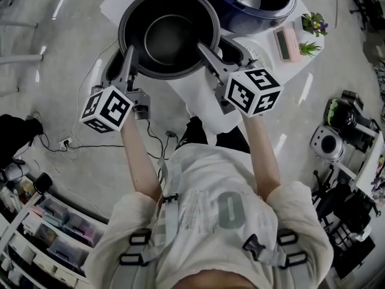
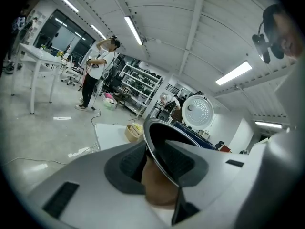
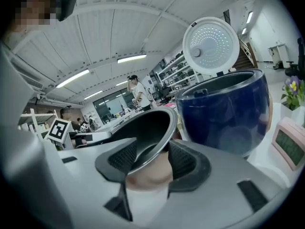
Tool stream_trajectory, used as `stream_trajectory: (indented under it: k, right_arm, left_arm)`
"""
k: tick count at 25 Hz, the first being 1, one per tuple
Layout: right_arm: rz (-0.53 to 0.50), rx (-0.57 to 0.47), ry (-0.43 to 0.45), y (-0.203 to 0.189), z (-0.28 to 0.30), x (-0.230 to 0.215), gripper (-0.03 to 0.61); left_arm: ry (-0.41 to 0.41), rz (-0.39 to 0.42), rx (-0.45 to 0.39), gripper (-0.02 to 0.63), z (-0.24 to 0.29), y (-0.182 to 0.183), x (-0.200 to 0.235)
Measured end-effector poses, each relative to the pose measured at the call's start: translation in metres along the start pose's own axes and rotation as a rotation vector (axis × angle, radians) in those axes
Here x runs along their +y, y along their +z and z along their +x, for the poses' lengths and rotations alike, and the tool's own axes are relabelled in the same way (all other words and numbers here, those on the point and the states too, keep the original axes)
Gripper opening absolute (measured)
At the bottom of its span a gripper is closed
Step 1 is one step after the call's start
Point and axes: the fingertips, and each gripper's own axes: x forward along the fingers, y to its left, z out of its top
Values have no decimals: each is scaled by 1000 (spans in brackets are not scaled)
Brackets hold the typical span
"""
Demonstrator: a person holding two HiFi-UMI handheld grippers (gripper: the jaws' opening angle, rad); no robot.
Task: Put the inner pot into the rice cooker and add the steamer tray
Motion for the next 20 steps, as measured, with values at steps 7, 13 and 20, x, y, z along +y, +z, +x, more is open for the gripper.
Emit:
stream_trajectory:
  k: [7,13,20]
  right_arm:
    - [-52,-61,90,42,1,31,201]
    - [-130,-124,152,89,-1,47,201]
    - [-213,-178,225,152,-15,45,202]
  left_arm:
    - [26,56,-100,129,-26,52,-14]
    - [51,109,-193,129,-34,94,-34]
    - [59,163,-307,130,-30,139,-79]
